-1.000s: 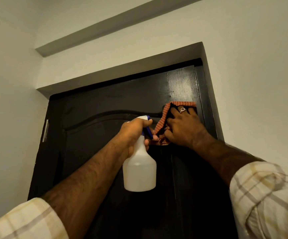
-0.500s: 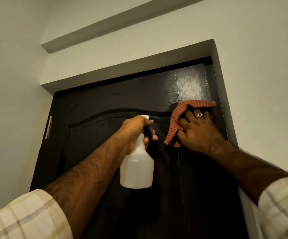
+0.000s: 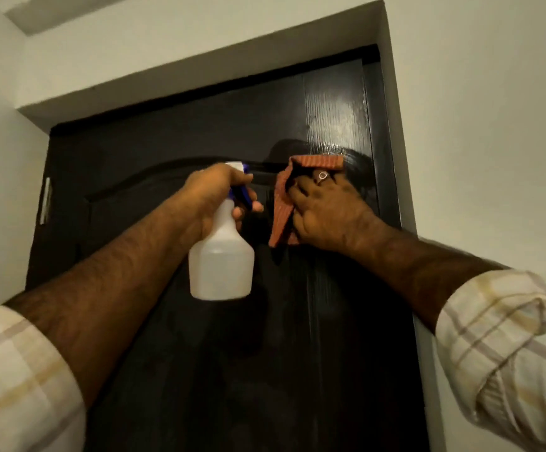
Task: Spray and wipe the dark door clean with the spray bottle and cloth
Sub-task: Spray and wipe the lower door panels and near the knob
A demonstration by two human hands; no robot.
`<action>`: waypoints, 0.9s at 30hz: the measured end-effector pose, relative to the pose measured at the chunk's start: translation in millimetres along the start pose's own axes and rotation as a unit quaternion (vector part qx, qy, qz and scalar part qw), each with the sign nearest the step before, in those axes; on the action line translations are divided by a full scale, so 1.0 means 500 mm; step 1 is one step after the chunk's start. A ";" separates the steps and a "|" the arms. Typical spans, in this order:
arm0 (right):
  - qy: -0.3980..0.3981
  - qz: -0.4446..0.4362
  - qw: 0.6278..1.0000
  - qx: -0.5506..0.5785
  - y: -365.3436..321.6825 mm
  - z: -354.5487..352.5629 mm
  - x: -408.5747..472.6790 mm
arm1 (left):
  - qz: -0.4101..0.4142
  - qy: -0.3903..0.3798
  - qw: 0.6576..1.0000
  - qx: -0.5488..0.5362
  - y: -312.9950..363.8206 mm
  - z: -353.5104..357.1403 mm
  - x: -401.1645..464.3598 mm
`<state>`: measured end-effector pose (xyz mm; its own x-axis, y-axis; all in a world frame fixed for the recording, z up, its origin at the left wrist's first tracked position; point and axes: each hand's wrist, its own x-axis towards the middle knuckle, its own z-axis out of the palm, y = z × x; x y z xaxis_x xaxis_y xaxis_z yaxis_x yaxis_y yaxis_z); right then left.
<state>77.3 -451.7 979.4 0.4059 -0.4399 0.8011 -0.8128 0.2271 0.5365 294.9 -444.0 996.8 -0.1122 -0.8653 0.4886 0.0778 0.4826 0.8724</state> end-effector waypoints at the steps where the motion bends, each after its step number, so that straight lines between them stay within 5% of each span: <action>1: -0.014 0.032 0.999 -0.005 -0.004 -0.008 0.004 | 0.001 0.000 1.000 -0.004 0.007 0.001 -0.003; 6: -0.038 0.147 0.987 0.044 -0.027 -0.027 0.092 | 0.007 0.016 1.000 -0.001 0.031 -0.008 0.016; 12: -0.030 0.037 0.998 0.035 -0.045 -0.010 0.133 | 0.007 0.046 0.999 0.013 0.014 -0.068 0.039; 16: 0.046 -0.005 0.998 0.030 -0.031 -0.004 0.069 | 0.005 0.040 0.999 0.007 -0.001 -0.104 0.035; 27: 0.122 -0.010 0.992 -0.012 -0.073 0.033 0.061 | 0.006 0.016 1.000 -0.017 -0.003 -0.237 0.052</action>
<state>112.3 -487.4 979.9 0.5131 -0.2206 0.8295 -0.7946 0.2432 0.5562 409.5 -483.4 1006.6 -0.0798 -0.8633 0.4983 0.1121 0.4889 0.8651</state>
